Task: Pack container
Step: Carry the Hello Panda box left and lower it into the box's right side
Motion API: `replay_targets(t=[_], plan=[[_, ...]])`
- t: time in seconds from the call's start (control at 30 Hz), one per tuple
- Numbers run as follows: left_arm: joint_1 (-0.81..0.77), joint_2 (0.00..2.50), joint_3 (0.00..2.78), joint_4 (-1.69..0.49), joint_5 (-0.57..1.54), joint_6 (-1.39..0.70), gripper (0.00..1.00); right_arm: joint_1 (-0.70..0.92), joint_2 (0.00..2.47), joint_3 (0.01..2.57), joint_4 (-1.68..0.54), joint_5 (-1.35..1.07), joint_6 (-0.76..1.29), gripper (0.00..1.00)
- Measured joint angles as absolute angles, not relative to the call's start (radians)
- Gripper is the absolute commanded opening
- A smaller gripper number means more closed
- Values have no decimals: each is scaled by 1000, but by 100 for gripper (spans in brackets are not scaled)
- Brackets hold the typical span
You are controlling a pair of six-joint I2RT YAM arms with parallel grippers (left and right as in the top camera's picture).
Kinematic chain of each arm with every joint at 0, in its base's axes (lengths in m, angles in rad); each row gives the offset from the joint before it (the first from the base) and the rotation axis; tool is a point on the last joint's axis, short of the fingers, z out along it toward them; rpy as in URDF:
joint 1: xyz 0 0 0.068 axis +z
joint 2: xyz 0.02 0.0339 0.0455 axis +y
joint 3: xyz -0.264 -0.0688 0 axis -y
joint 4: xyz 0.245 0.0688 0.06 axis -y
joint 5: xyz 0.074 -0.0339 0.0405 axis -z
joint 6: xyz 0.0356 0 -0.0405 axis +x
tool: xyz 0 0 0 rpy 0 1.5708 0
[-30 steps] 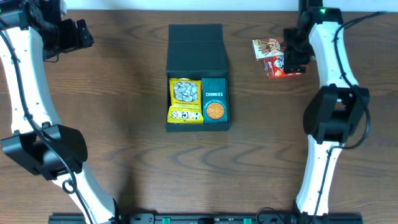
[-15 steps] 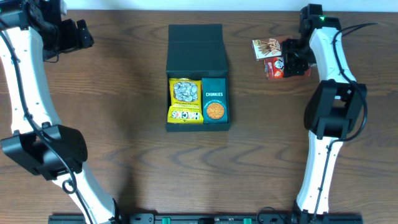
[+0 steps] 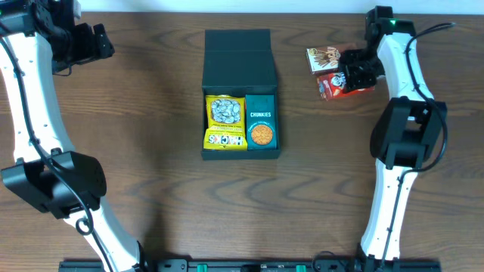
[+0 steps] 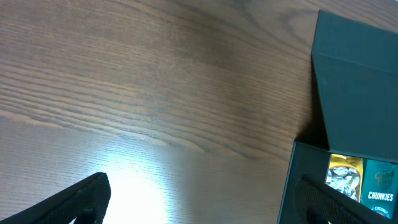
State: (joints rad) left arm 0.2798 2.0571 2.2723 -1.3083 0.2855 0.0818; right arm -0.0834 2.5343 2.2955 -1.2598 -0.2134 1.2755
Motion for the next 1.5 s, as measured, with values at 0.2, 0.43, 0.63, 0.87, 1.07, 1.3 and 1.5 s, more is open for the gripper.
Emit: replay_targets(t=[0.2, 0.43, 0.63, 0.87, 1.07, 1.3, 1.5], plan=[[280, 2057, 2272, -1308, 285, 78, 95, -84, 2534, 2296, -1275, -404, 1068, 25], [280, 2057, 2272, -1308, 286, 78, 95, -62, 2534, 2295, -1355, -600, 813, 21], [280, 2057, 2272, -1308, 286, 78, 95, 0, 2532, 2296, -1465, -645, 622, 21], [280, 2057, 2272, -1309, 287, 78, 95, 108, 2413, 2296, -1450, -566, 490, 22], [280, 2057, 2272, -1309, 290, 78, 95, 236, 2262, 2309, -1446, -437, 417, 24], [280, 2057, 2272, -1309, 293, 78, 95, 422, 2251, 2314, -1480, -302, 374, 27], [280, 2057, 2272, -1309, 293, 79, 95, 488, 2255, 2314, -1491, -207, 385, 25]])
